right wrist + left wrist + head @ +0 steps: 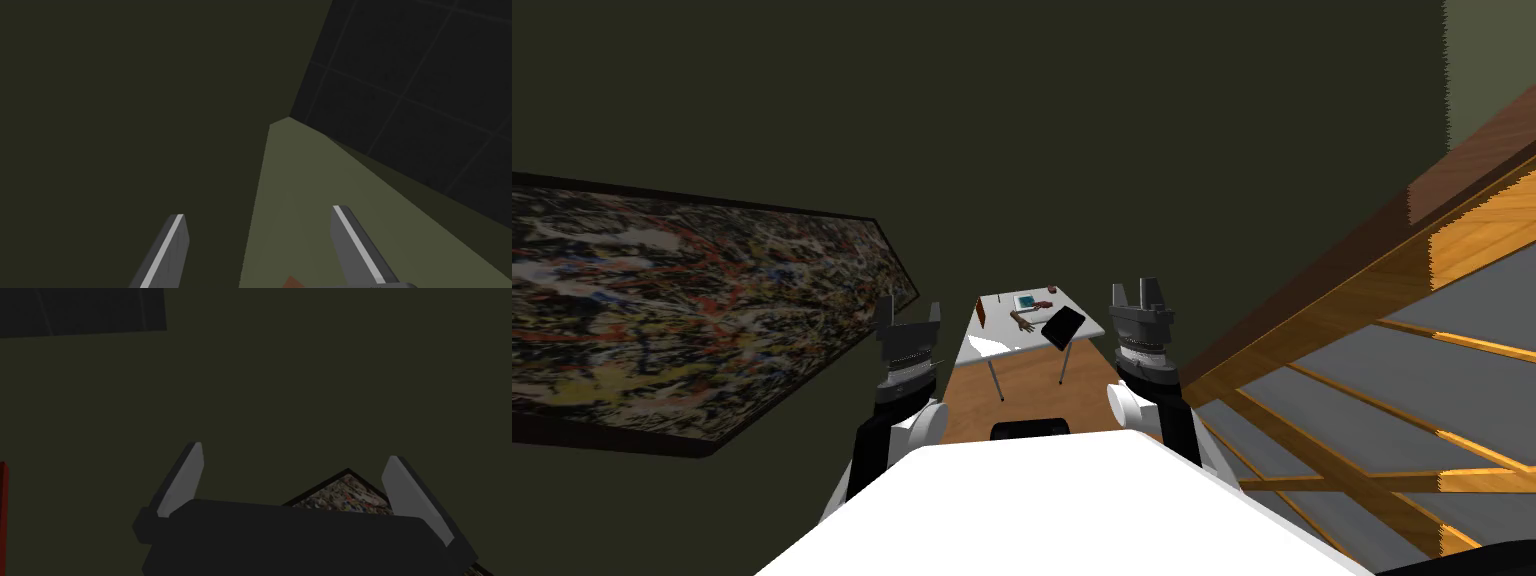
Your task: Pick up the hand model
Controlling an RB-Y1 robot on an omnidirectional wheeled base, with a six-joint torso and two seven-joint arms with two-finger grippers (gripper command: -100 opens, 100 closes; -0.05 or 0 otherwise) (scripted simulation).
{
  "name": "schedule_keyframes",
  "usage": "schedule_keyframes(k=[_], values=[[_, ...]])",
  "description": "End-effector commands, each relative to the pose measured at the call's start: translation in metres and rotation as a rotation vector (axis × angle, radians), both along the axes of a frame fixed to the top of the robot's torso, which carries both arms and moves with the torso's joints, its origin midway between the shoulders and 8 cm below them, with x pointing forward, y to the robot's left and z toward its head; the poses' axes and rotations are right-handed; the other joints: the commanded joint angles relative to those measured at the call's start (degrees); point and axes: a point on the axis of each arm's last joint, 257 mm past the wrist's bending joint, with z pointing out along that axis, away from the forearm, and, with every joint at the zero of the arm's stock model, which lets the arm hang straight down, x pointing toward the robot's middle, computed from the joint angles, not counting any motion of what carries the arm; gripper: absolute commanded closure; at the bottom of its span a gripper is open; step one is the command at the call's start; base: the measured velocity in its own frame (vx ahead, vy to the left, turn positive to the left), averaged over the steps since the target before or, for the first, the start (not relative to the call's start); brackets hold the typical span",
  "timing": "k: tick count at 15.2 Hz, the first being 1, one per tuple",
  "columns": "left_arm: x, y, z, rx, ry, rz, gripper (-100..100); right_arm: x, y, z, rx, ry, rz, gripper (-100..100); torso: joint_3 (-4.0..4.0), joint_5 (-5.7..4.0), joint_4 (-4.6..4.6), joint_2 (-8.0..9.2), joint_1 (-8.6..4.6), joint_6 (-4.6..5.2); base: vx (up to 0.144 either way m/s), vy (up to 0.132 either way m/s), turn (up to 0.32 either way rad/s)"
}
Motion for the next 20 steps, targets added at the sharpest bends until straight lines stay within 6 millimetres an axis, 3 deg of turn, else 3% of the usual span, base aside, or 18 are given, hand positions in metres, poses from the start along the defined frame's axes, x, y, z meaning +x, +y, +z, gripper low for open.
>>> schedule_keyframes(k=[1, 10, 20], values=[[0.010, -0.006, -0.007, 0.034, 0.037, -0.020, -100, 0.000, 0.000, 0.000, 0.000, 0.000, 0.000, 0, 0.00, 0.00, 0.00, 0.00, 0.00, 0.00, 0.000, -0.006, -0.036], [0.054, -0.016, -0.044, 0.116, 0.194, -0.059, -100, 0.000, 0.000, 0.000, 0.000, 0.000, 0.000, 0, -0.02, -0.01, -0.01, -0.03, -0.07, 0.02, 0.001, -0.017, -0.066], [0.113, -0.020, -0.104, 0.213, 0.425, -0.073, -100, 0.000, 0.000, 0.000, 0.000, 0.000, 0.000, 0, -0.02, -0.02, -0.01, -0.03, -0.08, 0.00, 0.002, -0.021, -0.074]])
